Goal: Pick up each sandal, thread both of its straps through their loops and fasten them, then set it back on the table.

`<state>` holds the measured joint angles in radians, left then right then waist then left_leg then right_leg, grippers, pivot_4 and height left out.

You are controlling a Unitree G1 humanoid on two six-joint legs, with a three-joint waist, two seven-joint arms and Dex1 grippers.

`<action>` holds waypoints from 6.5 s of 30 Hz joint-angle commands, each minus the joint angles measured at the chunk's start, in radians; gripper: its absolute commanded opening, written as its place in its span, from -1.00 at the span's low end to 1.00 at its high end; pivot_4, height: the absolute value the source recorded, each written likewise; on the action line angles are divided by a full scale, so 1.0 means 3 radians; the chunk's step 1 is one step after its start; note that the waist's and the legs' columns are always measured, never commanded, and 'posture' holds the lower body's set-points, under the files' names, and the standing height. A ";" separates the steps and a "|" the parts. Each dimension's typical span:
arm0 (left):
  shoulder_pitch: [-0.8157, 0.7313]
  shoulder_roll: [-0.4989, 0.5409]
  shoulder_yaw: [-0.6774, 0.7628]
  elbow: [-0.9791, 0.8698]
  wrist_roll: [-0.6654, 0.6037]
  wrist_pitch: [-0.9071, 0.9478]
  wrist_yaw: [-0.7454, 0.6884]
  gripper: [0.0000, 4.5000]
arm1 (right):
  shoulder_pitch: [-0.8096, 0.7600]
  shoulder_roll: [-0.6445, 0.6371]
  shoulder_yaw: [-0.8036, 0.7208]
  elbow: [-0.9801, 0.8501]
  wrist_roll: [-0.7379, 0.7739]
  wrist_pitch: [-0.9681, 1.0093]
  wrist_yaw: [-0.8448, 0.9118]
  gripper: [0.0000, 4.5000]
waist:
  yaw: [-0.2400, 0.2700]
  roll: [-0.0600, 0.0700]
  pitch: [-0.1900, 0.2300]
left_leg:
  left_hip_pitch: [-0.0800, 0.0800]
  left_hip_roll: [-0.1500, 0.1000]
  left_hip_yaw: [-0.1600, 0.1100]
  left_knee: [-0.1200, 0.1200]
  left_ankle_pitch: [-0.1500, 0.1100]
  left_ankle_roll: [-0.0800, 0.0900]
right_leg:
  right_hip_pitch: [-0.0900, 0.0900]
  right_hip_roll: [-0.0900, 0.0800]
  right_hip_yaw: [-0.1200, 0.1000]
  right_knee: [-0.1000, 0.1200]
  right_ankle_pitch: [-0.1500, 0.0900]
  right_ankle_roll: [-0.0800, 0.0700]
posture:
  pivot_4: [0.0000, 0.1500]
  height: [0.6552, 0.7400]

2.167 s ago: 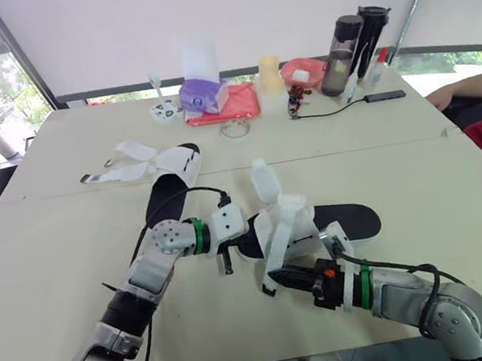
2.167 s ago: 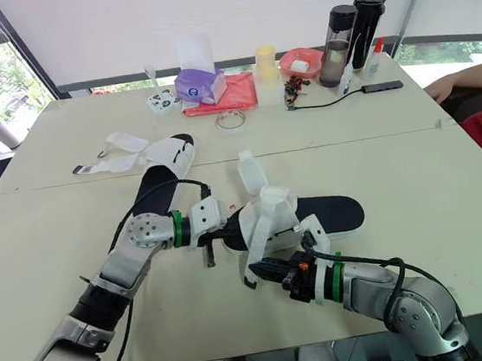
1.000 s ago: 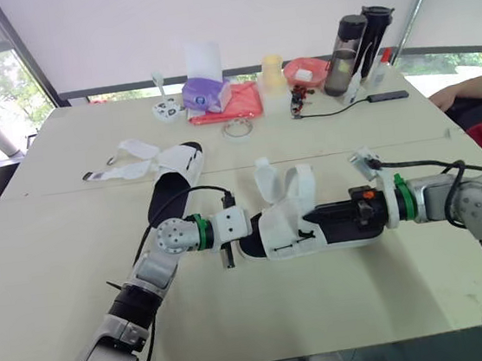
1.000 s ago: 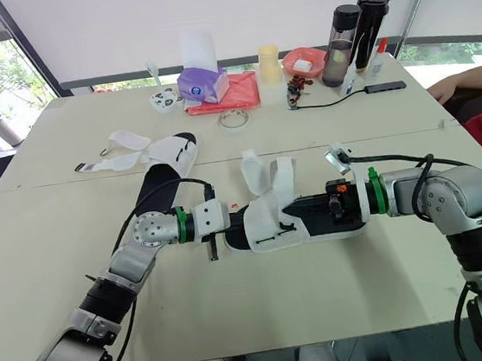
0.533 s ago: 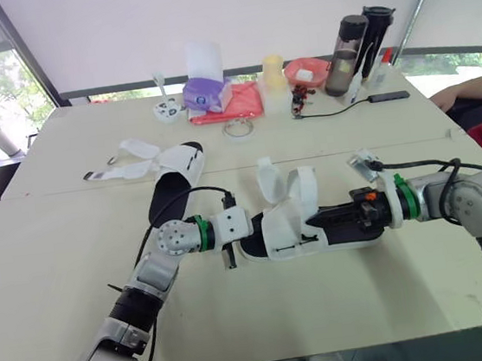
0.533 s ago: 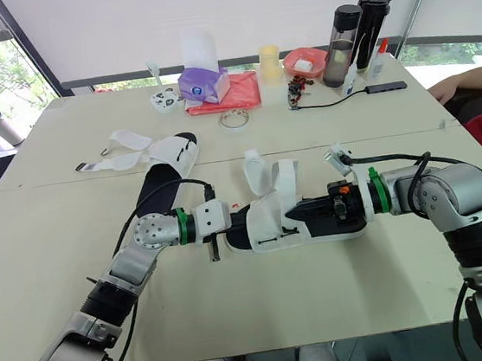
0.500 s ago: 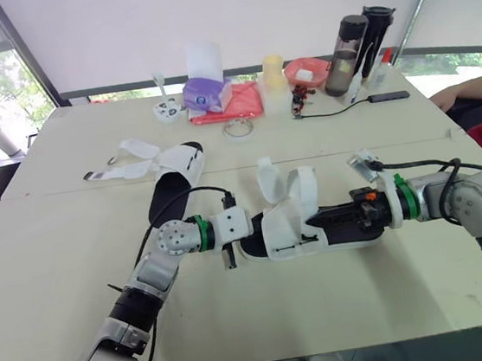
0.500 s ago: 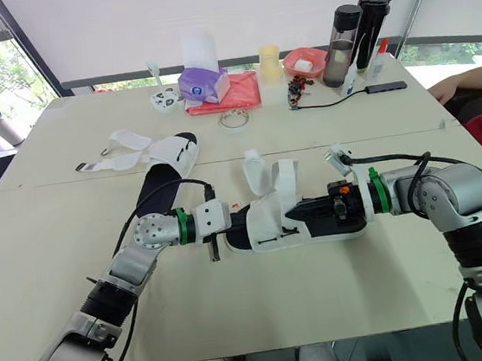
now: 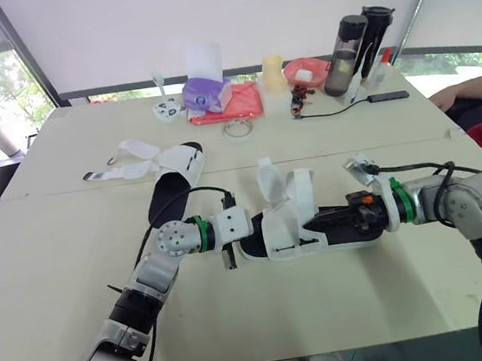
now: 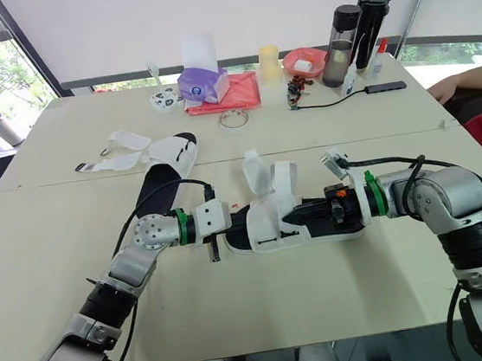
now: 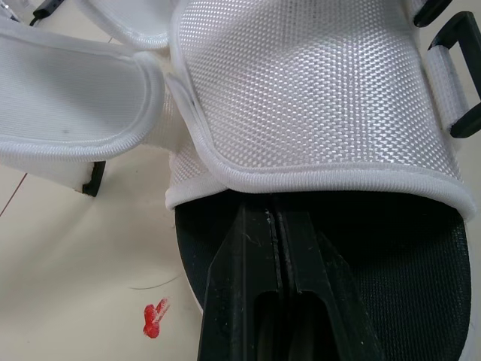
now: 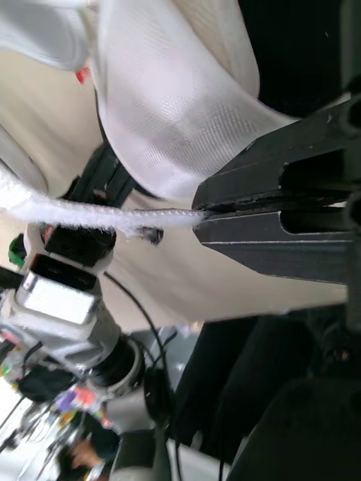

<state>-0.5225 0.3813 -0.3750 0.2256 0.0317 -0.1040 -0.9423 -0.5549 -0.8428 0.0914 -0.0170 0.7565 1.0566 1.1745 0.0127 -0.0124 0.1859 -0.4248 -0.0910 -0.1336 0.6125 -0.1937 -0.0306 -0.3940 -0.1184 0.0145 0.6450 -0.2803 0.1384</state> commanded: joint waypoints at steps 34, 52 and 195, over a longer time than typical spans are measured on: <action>0.0086 -0.0107 -0.0072 0.0085 0.0071 0.0100 0.0012 -1.00 | 0.0236 -0.0043 -0.0028 -0.0557 -0.0215 -0.0342 0.0309 -0.99 | -0.0004 0.0001 0.0000 | -0.0001 0.0000 -0.0001 -0.0003 -0.0003 0.0002 | -0.0003 0.0000 0.0000 0.0000 0.0000 0.0004 | 1.00 1.00; 0.0095 -0.0136 -0.0065 0.0101 0.0063 0.0112 0.0030 -1.00 | 0.0496 -0.0107 0.0237 -0.0748 -0.0509 -0.0357 0.0010 -0.99 | -0.0004 0.0001 -0.0002 | 0.0000 0.0000 0.0000 -0.0001 -0.0003 0.0002 | -0.0001 0.0000 -0.0001 0.0000 0.0000 0.0004 | 1.00 1.00; 0.0406 -0.0091 -0.0096 -0.0362 -0.0445 0.0998 -0.0349 -1.00 | 0.1827 0.0037 -0.0401 -0.2105 0.0203 -0.0353 -0.1854 -0.98 | 0.0010 -0.0004 -0.0057 | 0.0004 0.0002 -0.0001 0.0001 -0.0012 0.0016 | 0.0028 -0.0002 -0.0002 -0.0045 0.0000 -0.0006 | 1.00 1.00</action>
<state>-0.4172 0.3487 -0.3753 0.0808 -0.1342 0.1843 -1.0477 -0.0306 -0.8272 -0.0183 -0.6618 0.8187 0.9359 0.6144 0.0156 -0.0137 0.1687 -0.4237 -0.0904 -0.1337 0.6128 -0.1972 -0.0258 -0.3856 -0.1190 0.0139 0.6314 -0.2803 0.1365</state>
